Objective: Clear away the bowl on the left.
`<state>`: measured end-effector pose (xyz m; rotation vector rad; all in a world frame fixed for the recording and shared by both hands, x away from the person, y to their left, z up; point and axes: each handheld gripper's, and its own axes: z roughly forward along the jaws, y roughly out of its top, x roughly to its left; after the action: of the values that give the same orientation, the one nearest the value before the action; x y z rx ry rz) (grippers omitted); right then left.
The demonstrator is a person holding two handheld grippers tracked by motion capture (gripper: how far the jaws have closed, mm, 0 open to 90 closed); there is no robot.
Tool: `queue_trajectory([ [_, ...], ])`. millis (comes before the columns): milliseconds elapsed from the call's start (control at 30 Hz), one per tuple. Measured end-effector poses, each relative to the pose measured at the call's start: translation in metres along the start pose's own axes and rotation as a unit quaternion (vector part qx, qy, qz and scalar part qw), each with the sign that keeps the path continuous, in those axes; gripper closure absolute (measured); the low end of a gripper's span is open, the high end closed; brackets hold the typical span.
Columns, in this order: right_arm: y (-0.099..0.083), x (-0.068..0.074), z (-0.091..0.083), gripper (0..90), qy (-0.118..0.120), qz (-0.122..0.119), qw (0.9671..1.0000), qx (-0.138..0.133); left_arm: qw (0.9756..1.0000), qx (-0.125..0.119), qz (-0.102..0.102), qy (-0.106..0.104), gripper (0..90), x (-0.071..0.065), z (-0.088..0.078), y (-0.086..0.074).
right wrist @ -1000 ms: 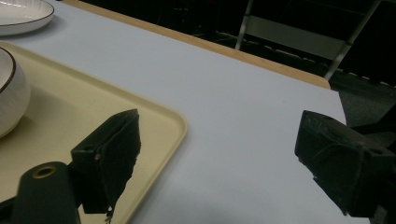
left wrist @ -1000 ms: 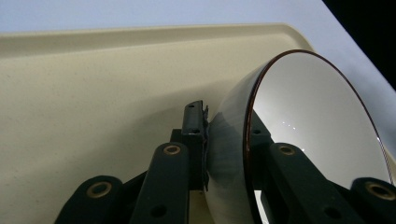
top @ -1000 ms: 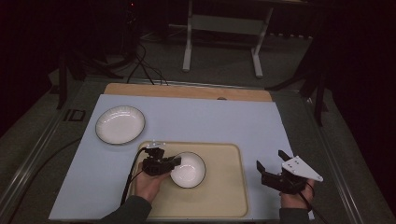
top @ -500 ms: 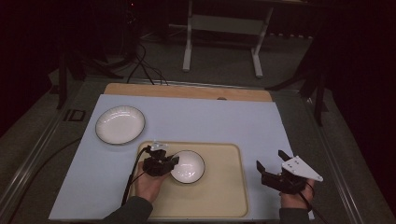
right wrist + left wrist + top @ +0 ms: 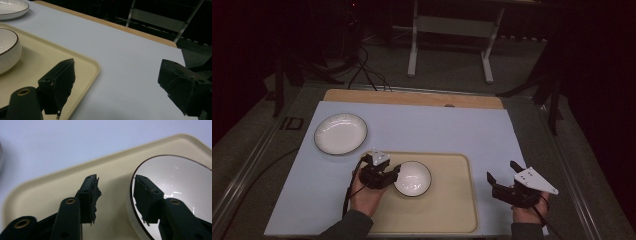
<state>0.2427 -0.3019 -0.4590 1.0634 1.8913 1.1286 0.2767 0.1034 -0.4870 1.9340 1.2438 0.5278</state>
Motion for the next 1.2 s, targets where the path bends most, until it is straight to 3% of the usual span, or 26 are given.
queue_trajectory([
  [167, 0.0, 0.0, 0.0, 13.8, 0.0, 0.0, 1.0, 0.0, 0.9991, -0.014, 0.028, 0.027, 45.6, 0.002, -0.012, 0.002],
  [267, 0.0, 0.0, 0.0, 13.8, -0.001, 0.001, 1.0, 0.0, 0.9985, -0.023, 0.033, 0.037, 42.4, 0.006, -0.018, 0.004],
  [500, 0.0, 0.0, 0.0, 13.8, -0.001, 0.002, 1.0, -0.001, 0.9977, -0.037, 0.045, 0.037, 39.8, 0.018, -0.031, 0.005],
  [867, 0.0, -0.001, 0.0, 13.8, 0.0, 0.001, 1.0, 0.0, 0.996, -0.074, 0.018, 0.046, 38.4, 0.054, -0.056, 0.001],
  [900, 0.0, 0.0, 0.0, 13.8, 0.0, 0.001, 1.0, 0.0, 0.9952, -0.082, 0.013, 0.052, 38.4, 0.063, -0.062, -0.003],
  [1033, 0.0, 0.0, 0.0, 13.8, 0.0, 0.0, 1.0, -0.001, 0.9927, -0.095, 0.022, 0.07, 38.2, 0.073, -0.068, -0.008],
  [1200, 0.0, 0.0, -0.001, 13.8, -0.001, 0.0, 1.0, -0.002, 0.991, -0.106, 0.016, 0.08, 38.0, 0.083, -0.075, -0.013],
])
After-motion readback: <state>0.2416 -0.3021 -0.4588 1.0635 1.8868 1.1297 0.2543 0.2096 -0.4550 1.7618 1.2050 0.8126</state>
